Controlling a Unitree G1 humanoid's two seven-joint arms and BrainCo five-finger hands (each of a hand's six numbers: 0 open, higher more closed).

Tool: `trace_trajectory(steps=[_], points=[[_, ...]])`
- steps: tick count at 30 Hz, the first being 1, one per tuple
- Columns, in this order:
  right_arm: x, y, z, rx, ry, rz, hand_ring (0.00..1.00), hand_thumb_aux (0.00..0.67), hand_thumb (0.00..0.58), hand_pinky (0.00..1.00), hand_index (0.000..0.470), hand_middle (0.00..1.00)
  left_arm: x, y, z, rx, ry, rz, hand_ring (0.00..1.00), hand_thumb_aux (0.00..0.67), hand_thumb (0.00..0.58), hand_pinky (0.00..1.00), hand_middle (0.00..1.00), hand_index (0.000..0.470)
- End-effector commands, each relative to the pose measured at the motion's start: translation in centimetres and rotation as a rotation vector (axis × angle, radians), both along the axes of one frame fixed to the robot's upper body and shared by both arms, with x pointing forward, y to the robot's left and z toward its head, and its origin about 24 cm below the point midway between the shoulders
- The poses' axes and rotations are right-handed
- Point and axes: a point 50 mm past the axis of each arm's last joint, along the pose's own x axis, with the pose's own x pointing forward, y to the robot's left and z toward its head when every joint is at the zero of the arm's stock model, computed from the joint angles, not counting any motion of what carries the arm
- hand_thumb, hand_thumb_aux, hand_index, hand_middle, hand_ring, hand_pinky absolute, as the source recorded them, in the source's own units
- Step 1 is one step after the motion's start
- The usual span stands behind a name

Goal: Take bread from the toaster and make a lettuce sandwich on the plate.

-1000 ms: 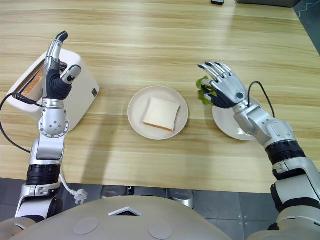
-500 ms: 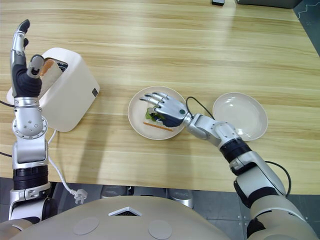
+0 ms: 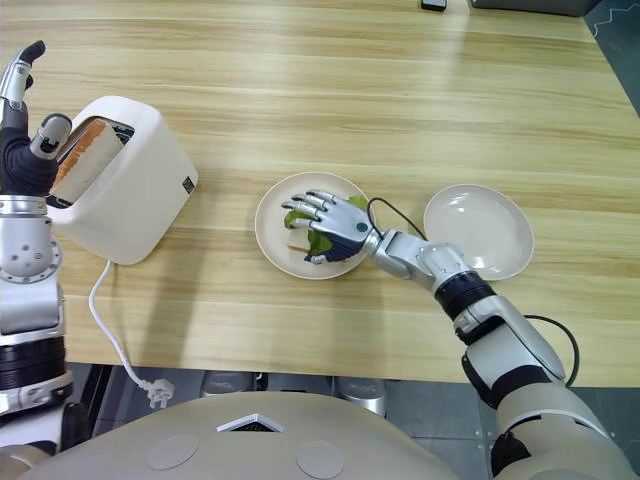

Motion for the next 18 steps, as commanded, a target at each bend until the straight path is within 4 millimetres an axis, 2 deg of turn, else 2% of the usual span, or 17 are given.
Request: trace_trajectory(steps=[1,5,8,11,17,18], points=[[-0.1,-0.7,3.1,0.154,-0.043,-0.047,0.00,0.000,0.000,0.00,0.000,0.00,-0.9,2.3,0.7,0.114,0.071,0.072,0.00,0.000,0.000,0.00,0.00,0.000],[-1.0,-1.9,6.8,0.384,-0.072,-0.105,0.00,0.000,0.000,0.00,0.000,0.00,-1.3,4.7,-0.1,0.328,0.238,0.196,0.00,0.000,0.000,0.00,0.00,0.000],[-1.8,-2.6,8.2,0.558,-0.060,-0.149,0.00,0.000,0.000,0.00,0.000,0.00,-1.4,5.7,-1.2,0.434,0.348,0.254,0.00,0.000,0.000,0.00,0.00,0.000],[-2.4,-3.1,8.1,0.690,-0.044,-0.198,0.00,0.000,0.000,0.00,0.000,0.00,-1.3,6.3,-2.7,0.527,0.447,0.290,0.00,0.000,0.000,0.00,0.00,0.000],[-2.8,-2.8,6.1,0.767,-0.025,-0.252,0.00,0.000,0.000,0.00,0.000,0.00,-1.1,7.0,-5.1,0.608,0.591,0.295,0.00,0.000,0.000,0.00,0.00,0.000],[-2.8,-2.8,5.9,0.768,-0.019,-0.254,0.00,0.000,0.000,0.00,0.000,0.00,-1.0,7.0,-5.3,0.605,0.601,0.284,0.00,0.087,0.140,0.00,0.00,0.060]])
